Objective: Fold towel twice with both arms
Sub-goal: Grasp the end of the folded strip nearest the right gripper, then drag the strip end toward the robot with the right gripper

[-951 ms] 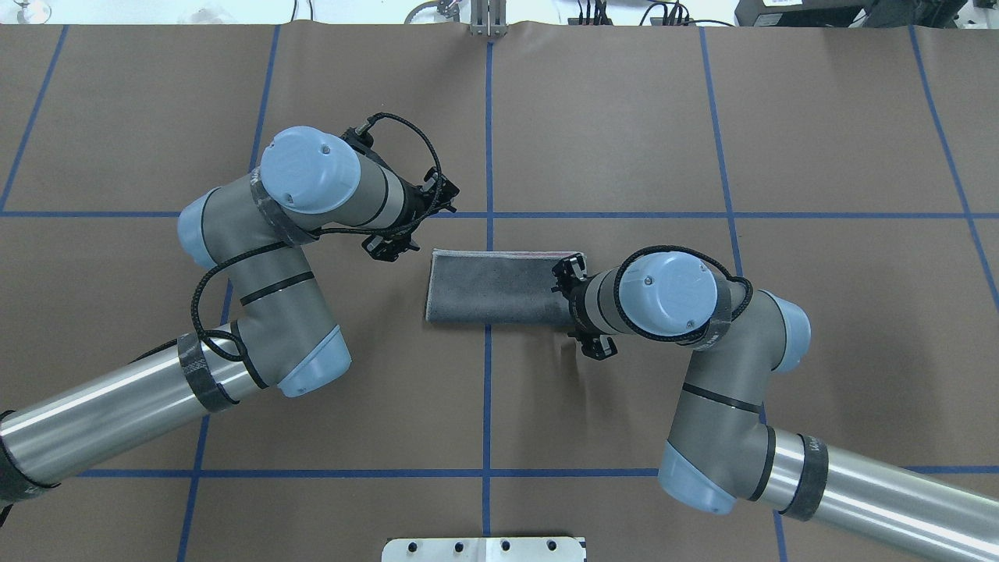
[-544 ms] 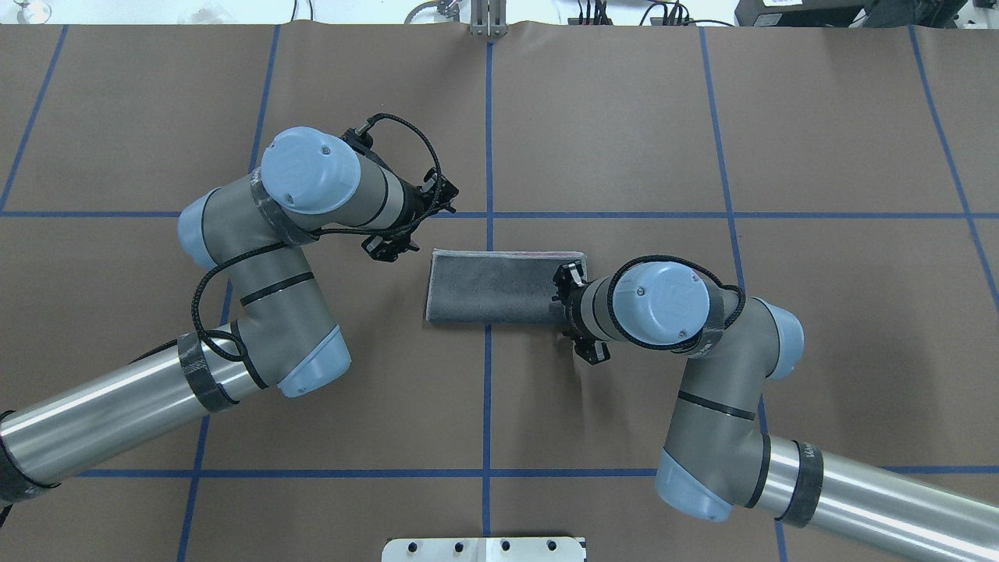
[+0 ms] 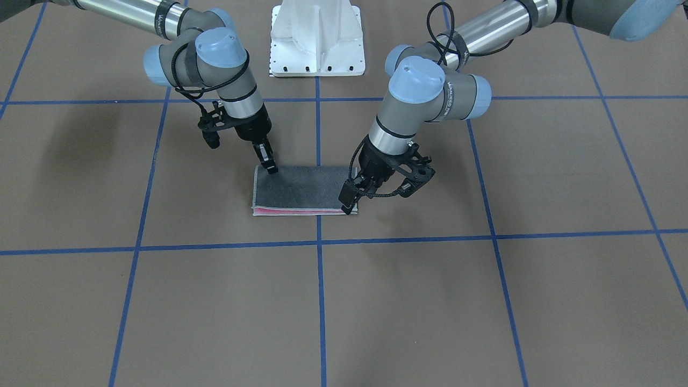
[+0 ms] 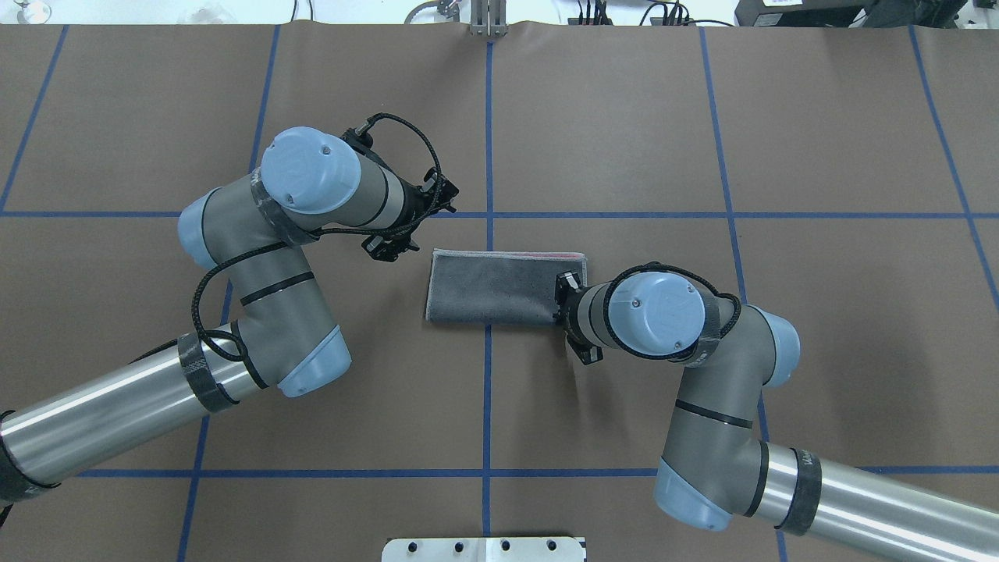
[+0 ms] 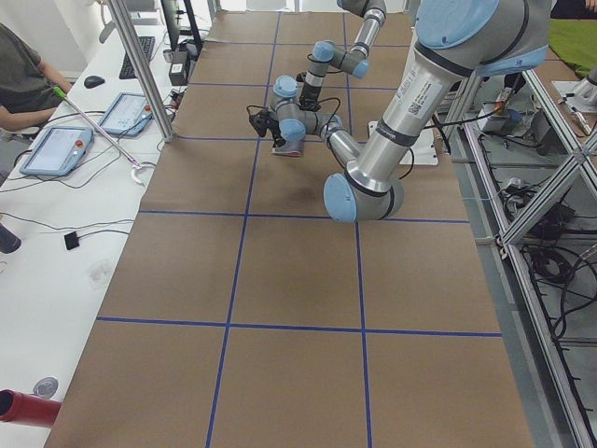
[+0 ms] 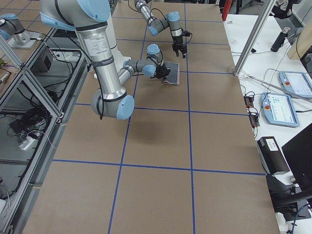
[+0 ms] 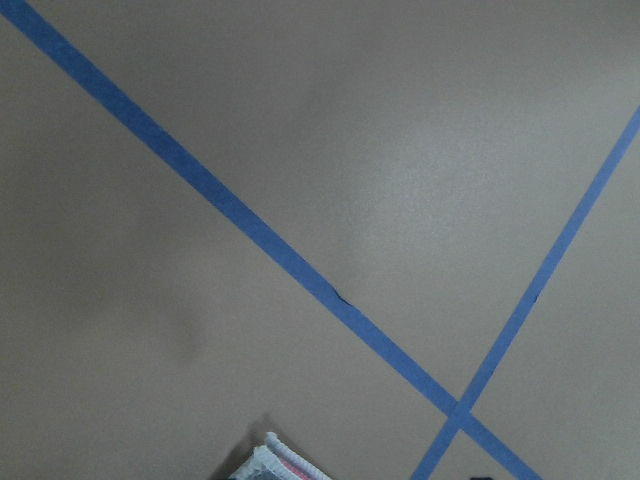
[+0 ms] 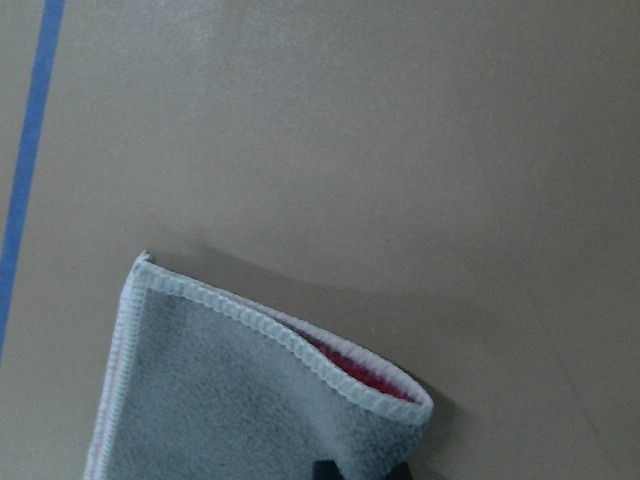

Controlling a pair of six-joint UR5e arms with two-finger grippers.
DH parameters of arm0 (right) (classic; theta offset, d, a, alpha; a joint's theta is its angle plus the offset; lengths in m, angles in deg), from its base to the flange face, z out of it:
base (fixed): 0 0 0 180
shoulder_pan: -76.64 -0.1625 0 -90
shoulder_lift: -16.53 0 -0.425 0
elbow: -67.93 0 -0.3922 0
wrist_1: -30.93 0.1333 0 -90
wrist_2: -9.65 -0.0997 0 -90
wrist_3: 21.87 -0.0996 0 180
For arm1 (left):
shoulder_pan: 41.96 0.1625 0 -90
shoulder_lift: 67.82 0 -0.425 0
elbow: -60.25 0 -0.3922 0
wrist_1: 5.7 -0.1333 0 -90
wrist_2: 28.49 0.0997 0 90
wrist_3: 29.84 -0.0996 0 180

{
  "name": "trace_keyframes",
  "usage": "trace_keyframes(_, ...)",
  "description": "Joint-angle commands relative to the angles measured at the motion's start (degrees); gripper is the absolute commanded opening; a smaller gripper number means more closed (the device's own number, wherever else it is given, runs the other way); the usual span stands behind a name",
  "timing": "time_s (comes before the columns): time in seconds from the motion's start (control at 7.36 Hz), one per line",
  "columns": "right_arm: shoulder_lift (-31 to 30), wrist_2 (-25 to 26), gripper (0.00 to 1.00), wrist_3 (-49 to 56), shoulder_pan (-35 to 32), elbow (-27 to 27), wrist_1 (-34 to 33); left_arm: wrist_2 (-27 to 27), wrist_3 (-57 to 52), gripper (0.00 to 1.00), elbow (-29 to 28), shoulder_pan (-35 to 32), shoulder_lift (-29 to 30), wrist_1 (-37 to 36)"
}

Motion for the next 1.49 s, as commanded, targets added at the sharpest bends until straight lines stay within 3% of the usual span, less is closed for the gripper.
trace_keyframes(0.0,-0.14,0.03,0.00,0.07,-0.04,0.40,0.00,0.00,-0.03,0.82,0.00,-0.06,0.09,0.00)
trace_keyframes(0.27,-0.84,-0.23,0.00,-0.02,0.39,3.28,-0.87,-0.09,0.06,0.82,0.00,-0.06,0.44,-0.09)
trace_keyframes(0.68,-1.46,-0.59,0.00,-0.10,6.61,11.02,-8.34,-0.17,0.50,0.82,2.10,0.12,0.44,-0.79)
trace_keyframes(0.95,-0.85,-0.59,0.03,-0.10,10.23,12.09,-8.61,-1.40,0.85,0.82,4.73,0.73,-0.08,-1.05)
trace_keyframes(1.09,-0.76,-0.67,0.70,-0.02,10.67,12.09,-9.31,-1.49,0.85,0.83,5.44,0.82,-0.52,-1.14)
trace_keyframes(1.22,-0.58,-0.76,1.00,0.25,10.68,13.40,-13.23,-1.49,0.94,0.84,6.06,1.17,-1.22,-1.49)
trace_keyframes(1.36,-0.67,-1.02,1.00,1.12,8.33,14.11,-14.75,-1.41,0.85,0.84,7.46,2.48,-2.45,-3.06)
